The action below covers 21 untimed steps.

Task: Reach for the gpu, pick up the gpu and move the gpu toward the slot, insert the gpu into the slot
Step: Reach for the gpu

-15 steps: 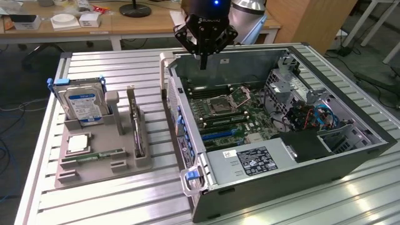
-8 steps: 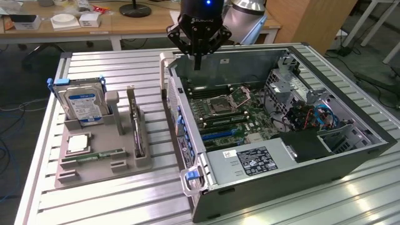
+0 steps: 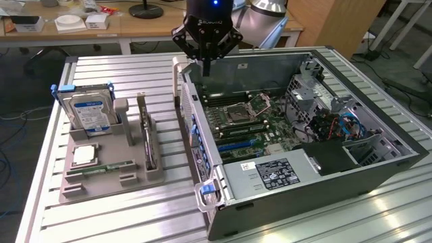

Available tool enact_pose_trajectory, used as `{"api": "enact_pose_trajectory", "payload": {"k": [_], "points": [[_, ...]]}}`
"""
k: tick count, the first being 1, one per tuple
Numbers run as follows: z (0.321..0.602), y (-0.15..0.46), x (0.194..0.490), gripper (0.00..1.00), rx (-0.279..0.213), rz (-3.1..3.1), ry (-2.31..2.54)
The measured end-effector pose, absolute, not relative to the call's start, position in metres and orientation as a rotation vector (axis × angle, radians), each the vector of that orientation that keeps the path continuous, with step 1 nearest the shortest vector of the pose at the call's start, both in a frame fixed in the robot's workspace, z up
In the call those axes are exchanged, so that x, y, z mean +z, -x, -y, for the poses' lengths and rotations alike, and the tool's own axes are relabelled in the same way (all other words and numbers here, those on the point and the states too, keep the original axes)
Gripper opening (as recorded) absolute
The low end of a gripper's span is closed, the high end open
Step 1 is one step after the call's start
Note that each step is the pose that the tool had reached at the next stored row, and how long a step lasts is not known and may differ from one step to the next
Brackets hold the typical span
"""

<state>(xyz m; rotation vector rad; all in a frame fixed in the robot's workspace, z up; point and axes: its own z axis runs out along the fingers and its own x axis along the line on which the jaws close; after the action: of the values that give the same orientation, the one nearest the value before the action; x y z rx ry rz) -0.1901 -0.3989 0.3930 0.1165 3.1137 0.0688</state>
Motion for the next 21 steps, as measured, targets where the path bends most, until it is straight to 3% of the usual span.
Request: {"api": "enact_pose_trajectory", "payload": {"k": [21], "points": [[0.399, 0.229, 0.393, 0.10, 0.069, -3.114, -0.117]]}}
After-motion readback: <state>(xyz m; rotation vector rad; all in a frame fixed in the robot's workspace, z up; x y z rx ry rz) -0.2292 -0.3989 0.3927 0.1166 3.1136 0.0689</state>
